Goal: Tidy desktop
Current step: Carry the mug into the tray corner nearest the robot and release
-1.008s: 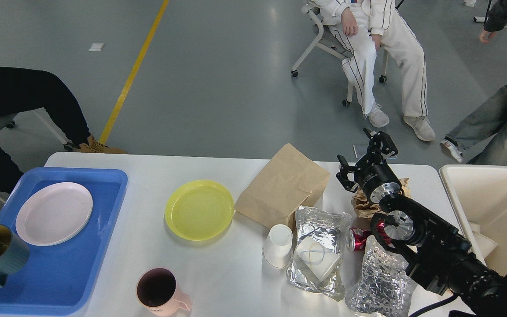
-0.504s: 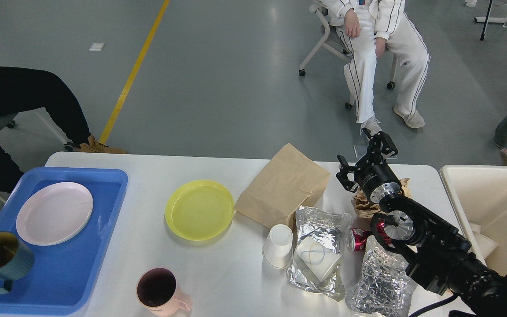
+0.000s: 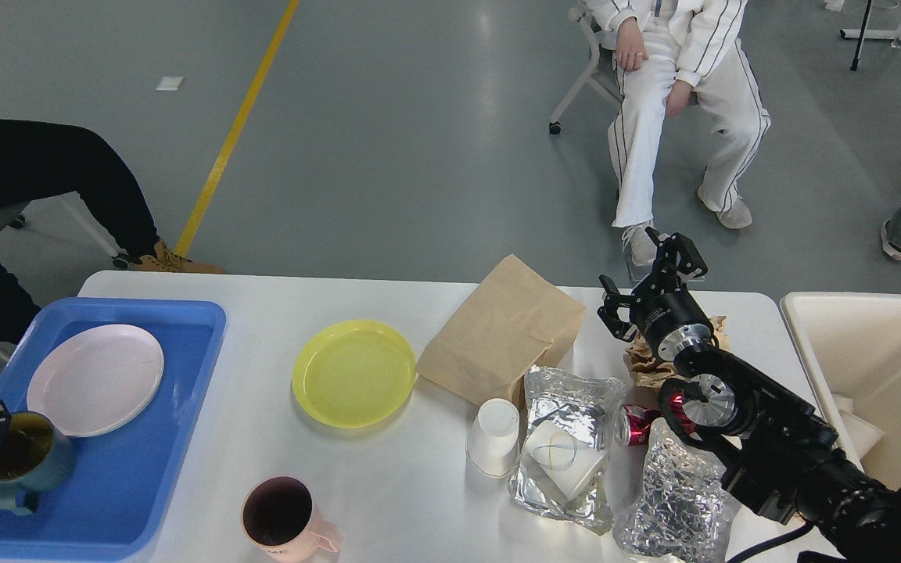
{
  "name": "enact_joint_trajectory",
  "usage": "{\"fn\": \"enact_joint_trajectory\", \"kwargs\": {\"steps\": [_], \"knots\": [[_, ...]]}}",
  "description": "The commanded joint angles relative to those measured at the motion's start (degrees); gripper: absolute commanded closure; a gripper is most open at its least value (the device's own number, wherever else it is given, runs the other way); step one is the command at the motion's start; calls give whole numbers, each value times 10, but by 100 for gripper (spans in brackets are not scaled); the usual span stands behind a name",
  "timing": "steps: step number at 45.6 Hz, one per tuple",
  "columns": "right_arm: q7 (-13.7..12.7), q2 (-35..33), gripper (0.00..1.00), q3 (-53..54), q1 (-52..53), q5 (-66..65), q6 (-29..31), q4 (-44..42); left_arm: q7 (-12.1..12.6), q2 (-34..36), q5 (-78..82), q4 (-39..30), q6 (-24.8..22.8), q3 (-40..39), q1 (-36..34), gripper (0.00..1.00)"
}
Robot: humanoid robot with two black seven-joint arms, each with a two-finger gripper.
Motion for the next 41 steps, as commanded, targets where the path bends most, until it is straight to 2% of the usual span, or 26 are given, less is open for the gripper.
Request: {"fn": "enact_joint_trajectory", "kwargs": {"steps": [1,16,19,23,25,33,38,41], "knots": [[0,0,0,0,0,0,0,0,-1,0,0,0,2,0,0,84],[0,0,0,0,0,-1,0,0,-2,1,1,-2,-1,-1,-1,56],[0,0,0,0,0,0,0,0,-2,4,1,-2,-1,0,-3,43],[0,0,0,0,0,-1,0,0,-2,8,2,-3,-2,2,-10,15],[0,0,0,0,0,0,0,1,-2,8,2,-6,-5,6,-17,7],[0,0,0,0,0,-1,0,1,-2,27,4,-31,-8,13,-39,5],[0,0,0,0,0,0,0,0,-1,33,4,-50,-12,20,-77,5],[0,0,0,0,0,-1,0,0,-4,30,4,-53,-22,49,-107,5]]}}
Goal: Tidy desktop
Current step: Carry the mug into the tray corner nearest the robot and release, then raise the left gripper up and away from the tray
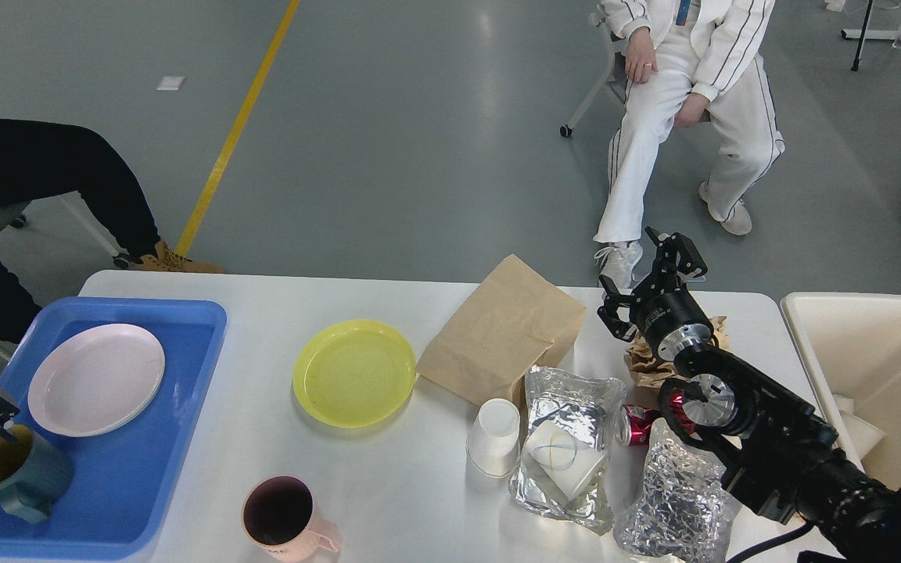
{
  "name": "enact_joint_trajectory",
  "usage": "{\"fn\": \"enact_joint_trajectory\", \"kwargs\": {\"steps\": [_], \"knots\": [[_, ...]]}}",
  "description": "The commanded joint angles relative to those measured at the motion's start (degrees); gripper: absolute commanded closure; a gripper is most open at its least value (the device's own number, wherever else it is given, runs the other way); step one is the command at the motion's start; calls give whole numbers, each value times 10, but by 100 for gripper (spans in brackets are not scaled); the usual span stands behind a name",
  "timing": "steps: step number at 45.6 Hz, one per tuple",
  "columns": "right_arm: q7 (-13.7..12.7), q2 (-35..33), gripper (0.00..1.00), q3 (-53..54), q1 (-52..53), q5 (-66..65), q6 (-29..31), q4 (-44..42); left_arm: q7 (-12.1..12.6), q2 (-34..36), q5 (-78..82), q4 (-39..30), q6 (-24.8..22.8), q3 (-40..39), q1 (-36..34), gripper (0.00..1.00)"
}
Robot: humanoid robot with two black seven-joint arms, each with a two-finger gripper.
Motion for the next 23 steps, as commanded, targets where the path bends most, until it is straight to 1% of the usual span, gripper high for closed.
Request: {"fn": "enact_joint_trajectory", "kwargs": {"steps": [1,6,9,13,18,20,23], "knots": [[0,0,0,0,0,0,0,-1,-4,-2,0,-11,-16,47,-57,5],[0,0,0,0,0,-1,0,-1,-8,-26,0,-22,-38,121,-127,4],[0,0,0,0,0,-1,0,0,-8,-51,0,-32,-59,147,-162,4],[0,0,0,0,0,-1,0,0,-8,-80,-3,-32,-89,154,-184,4],[0,0,0,0,0,0,0,-1,-5,-117,-3,-32,-93,156,-204,4],[0,0,0,0,0,-1,0,-1,0,-143,-3,-33,-94,160,-211,4],[0,0,0,0,0,0,0,-1,0,-187,-3,-35,-94,176,-227,4]]}}
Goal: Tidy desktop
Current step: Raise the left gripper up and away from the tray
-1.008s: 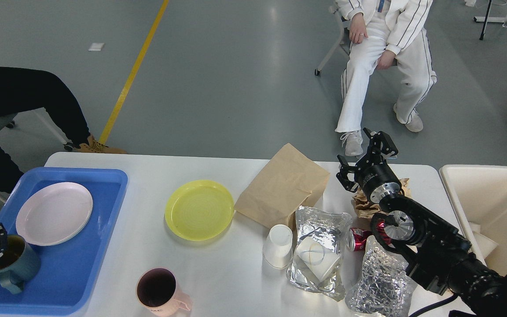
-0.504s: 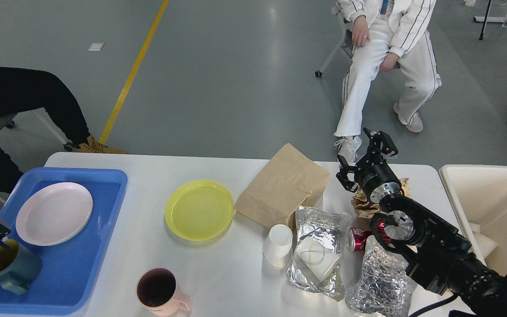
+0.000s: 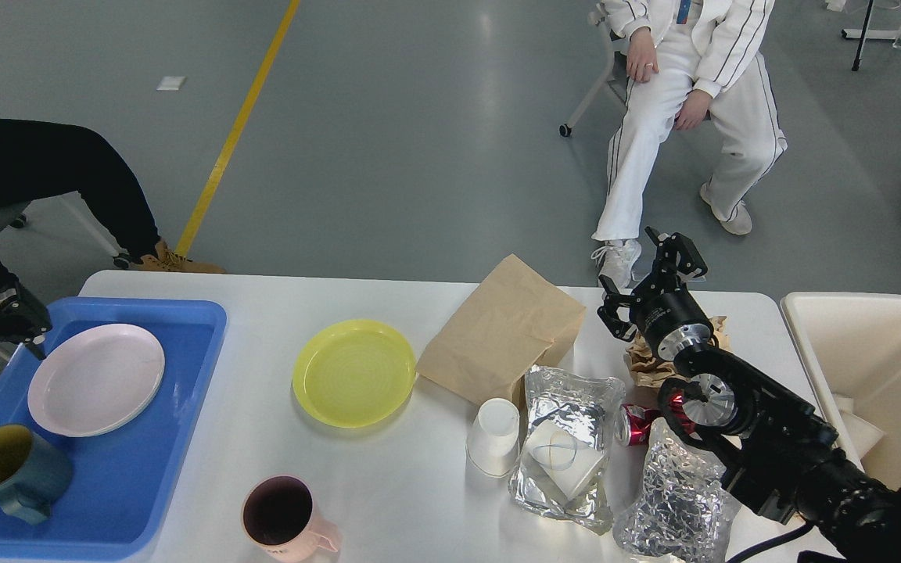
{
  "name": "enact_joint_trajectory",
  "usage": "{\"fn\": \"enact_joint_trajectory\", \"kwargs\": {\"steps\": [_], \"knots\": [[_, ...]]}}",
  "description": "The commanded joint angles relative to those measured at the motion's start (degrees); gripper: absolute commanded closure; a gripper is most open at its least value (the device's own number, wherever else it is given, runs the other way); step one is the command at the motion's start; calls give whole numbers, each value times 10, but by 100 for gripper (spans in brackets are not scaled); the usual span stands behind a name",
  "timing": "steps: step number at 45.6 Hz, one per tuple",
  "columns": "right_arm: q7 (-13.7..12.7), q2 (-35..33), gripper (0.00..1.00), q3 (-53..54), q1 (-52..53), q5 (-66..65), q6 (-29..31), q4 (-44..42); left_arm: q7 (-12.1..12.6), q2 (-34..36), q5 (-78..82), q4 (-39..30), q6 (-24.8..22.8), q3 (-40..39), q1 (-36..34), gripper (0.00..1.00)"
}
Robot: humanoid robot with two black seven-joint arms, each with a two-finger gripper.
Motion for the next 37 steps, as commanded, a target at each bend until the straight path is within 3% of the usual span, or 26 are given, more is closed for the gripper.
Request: {"fn": "enact_joint_trajectory", "kwargs": {"steps": [1,20,37], "knots": [[0,0,0,0,0,-1,0,0,4,-78,0,-4,-2,24,-32,4],[0,0,0,0,0,0,0,0,2,-192,0,-83,-2,36,-192,4],[0,0,0,0,0,0,0,0,-2,-282,0,-99,-2,-8,-202,4]]}}
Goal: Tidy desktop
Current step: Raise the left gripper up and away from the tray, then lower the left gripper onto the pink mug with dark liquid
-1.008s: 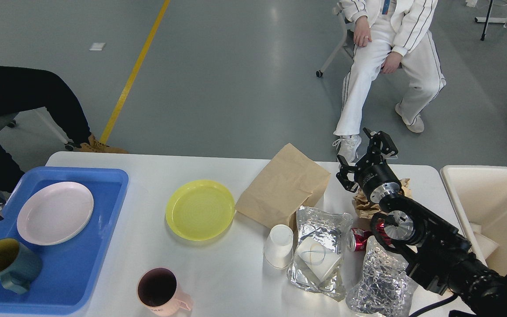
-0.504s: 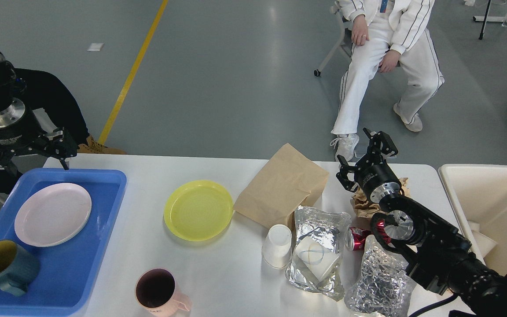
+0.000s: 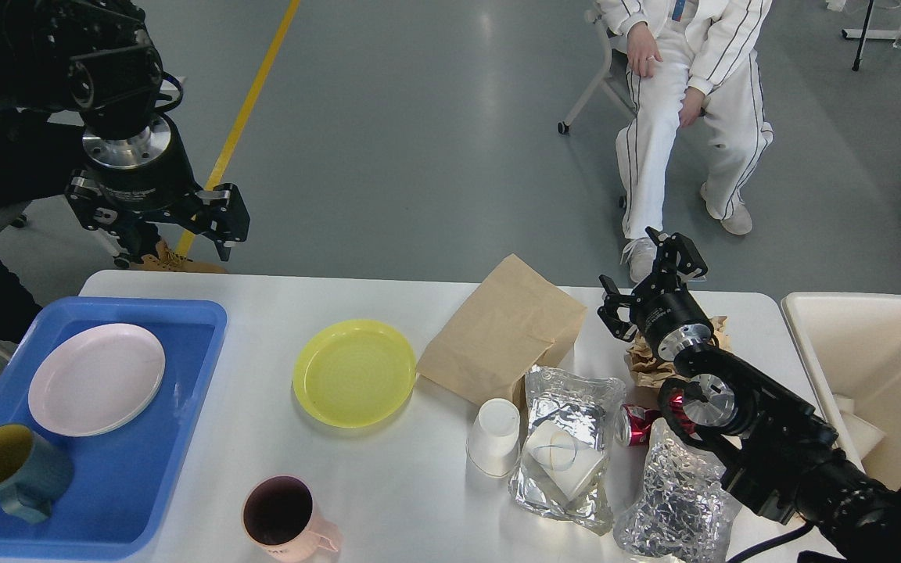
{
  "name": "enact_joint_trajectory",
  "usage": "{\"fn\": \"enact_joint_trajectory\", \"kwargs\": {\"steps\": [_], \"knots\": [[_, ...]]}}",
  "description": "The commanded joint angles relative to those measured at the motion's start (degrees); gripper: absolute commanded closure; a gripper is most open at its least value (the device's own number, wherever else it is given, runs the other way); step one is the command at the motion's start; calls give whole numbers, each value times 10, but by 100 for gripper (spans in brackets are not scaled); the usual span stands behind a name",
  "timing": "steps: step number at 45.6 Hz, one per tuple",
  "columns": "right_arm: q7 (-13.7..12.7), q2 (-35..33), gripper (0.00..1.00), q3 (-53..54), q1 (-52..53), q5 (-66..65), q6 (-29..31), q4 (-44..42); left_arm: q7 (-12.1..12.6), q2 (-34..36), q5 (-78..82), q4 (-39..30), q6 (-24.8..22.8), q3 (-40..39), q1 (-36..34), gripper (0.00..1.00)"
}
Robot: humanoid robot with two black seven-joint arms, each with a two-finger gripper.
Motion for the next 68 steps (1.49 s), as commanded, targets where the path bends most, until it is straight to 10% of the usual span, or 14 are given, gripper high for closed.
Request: {"fn": "enact_joint_trajectory", "kwargs": {"steps": [1,68], "knots": [[0,0,0,0,0,-1,0,0,0,-27,0,-7,0,-20,4,4],[0,0,0,0,0,0,0,0,8,-64,7,-10,0,-113,252,4]]}}
